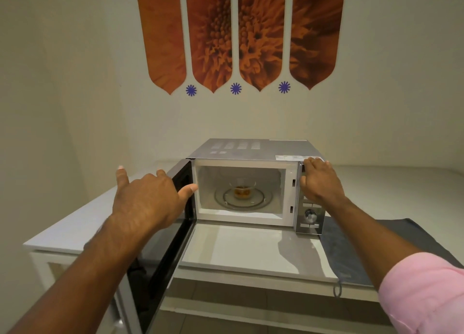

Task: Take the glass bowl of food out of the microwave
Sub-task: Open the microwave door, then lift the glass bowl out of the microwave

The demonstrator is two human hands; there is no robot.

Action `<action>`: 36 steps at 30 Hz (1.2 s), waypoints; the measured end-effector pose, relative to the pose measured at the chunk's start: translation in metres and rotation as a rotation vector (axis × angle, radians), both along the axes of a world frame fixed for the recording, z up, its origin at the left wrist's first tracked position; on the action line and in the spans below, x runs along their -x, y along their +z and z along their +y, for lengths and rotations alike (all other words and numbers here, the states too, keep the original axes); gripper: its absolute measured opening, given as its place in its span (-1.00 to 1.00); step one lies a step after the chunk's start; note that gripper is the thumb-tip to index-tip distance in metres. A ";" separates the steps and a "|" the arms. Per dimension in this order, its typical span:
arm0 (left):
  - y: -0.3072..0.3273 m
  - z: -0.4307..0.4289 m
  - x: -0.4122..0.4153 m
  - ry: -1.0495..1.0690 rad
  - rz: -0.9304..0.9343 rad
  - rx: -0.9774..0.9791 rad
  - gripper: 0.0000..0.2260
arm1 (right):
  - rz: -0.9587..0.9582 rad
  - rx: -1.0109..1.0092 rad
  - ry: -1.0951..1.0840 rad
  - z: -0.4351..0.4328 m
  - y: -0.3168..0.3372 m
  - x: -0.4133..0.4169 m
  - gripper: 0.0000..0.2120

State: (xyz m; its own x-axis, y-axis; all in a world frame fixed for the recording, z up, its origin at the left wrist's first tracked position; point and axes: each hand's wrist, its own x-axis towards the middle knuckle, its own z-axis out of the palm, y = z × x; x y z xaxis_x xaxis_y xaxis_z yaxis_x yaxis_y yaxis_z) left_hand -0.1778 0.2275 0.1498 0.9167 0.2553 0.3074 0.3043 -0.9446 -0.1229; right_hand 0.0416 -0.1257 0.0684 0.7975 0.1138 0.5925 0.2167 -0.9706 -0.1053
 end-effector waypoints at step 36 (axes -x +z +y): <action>-0.165 -0.095 -0.301 0.003 -0.395 1.670 -0.82 | 0.759 -1.131 0.170 0.124 -0.068 -0.112 -0.79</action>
State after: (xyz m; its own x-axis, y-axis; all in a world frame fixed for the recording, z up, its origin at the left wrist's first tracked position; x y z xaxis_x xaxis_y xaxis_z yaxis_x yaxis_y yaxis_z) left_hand 0.1230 0.1322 -0.0150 0.8557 0.5107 -0.0833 0.0733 0.0396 0.9965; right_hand 0.1539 -0.0015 0.0004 0.9894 -0.0066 -0.1449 -0.1421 -0.2443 -0.9592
